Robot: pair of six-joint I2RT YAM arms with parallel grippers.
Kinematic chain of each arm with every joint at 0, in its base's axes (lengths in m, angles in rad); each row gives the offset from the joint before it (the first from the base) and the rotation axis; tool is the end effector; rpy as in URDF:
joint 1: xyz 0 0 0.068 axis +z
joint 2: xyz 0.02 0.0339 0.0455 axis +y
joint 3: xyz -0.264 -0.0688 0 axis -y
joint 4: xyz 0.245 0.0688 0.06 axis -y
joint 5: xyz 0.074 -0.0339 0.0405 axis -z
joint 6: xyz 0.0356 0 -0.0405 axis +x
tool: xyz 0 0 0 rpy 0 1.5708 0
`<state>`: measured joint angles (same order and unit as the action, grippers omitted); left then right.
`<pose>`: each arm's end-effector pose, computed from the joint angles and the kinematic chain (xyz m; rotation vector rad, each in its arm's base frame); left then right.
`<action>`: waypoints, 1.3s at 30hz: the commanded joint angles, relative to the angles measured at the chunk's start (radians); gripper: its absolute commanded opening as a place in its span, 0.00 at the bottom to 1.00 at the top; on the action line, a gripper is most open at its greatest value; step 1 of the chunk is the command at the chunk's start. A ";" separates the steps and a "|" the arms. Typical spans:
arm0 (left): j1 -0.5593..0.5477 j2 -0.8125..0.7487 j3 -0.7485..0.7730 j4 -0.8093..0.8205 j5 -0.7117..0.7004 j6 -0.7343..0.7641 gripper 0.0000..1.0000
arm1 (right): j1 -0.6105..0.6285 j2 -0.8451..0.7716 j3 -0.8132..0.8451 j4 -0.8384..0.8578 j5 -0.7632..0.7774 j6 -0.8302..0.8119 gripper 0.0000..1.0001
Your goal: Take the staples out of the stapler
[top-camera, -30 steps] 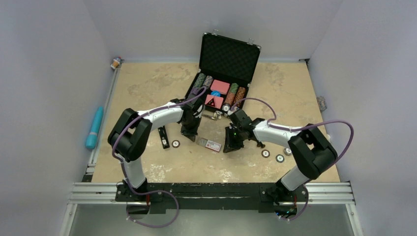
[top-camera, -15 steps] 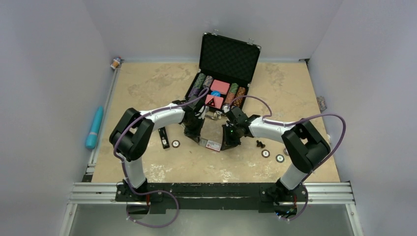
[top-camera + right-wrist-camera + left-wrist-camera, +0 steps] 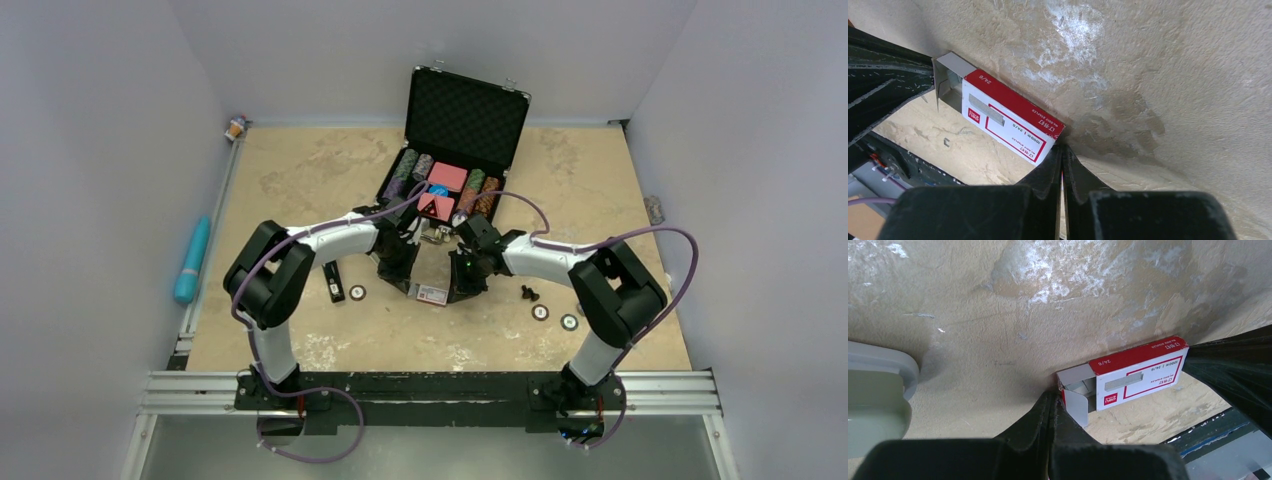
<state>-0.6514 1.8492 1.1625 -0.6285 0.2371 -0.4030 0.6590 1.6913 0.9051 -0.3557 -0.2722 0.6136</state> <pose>0.2713 -0.2174 0.1533 0.4170 2.9699 -0.5025 0.2411 0.1988 0.1461 -0.1511 2.8744 0.6893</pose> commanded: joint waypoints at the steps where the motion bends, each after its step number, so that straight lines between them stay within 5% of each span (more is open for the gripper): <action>1: -0.008 0.014 -0.026 0.030 0.007 0.017 0.00 | 0.003 0.016 0.025 -0.021 0.040 -0.031 0.04; 39: -0.030 0.018 -0.035 0.056 0.040 0.022 0.00 | 0.002 0.045 0.068 -0.033 0.041 -0.057 0.00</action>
<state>-0.6727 1.8492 1.1477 -0.5911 0.2863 -0.4023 0.6601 1.7195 0.9478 -0.3885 -0.2710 0.5751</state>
